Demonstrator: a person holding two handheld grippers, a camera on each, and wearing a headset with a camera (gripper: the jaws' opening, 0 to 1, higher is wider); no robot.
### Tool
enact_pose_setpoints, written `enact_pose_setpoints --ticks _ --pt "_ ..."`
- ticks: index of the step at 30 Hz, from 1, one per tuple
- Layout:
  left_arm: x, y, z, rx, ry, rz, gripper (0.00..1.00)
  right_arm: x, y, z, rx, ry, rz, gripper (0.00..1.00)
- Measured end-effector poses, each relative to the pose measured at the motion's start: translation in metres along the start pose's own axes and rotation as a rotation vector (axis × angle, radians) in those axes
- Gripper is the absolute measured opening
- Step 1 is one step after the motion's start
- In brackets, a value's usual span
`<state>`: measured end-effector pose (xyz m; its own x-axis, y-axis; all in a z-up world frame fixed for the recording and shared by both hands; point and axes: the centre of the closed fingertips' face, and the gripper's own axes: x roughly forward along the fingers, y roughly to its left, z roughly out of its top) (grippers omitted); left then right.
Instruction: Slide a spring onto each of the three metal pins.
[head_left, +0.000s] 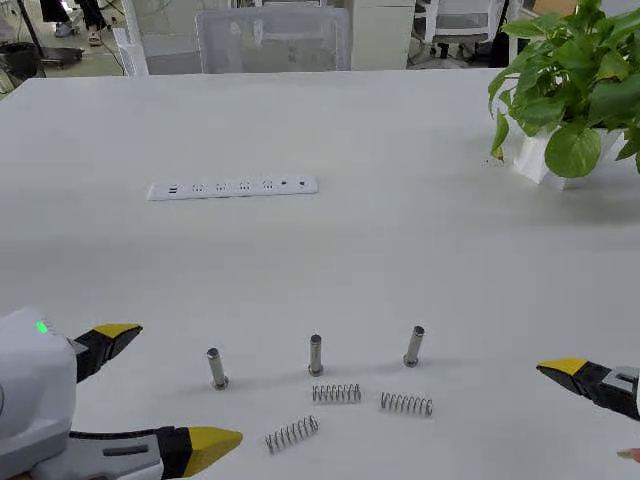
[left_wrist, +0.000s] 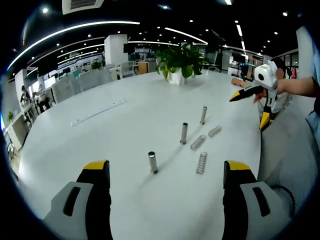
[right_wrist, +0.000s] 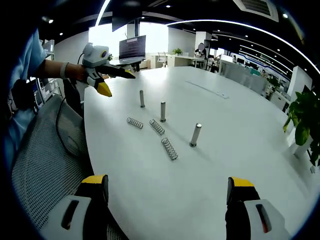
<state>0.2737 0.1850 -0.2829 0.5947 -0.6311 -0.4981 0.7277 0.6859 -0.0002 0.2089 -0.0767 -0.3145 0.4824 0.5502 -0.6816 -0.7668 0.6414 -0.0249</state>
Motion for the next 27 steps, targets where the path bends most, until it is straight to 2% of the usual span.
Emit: enact_pose_setpoints --ticks 13,19,27 --pt "-0.01 -0.016 -0.016 -0.009 0.01 -0.023 0.89 -0.001 -0.002 0.003 -0.028 0.017 0.007 0.99" --pt "-0.009 -0.022 -0.025 0.001 0.033 -0.035 0.88 -0.001 -0.004 0.003 -0.043 0.024 0.012 0.99" --pt "-0.002 -0.032 -0.038 -0.006 0.053 -0.064 0.78 -0.003 -0.01 0.003 -0.049 0.029 0.007 0.99"
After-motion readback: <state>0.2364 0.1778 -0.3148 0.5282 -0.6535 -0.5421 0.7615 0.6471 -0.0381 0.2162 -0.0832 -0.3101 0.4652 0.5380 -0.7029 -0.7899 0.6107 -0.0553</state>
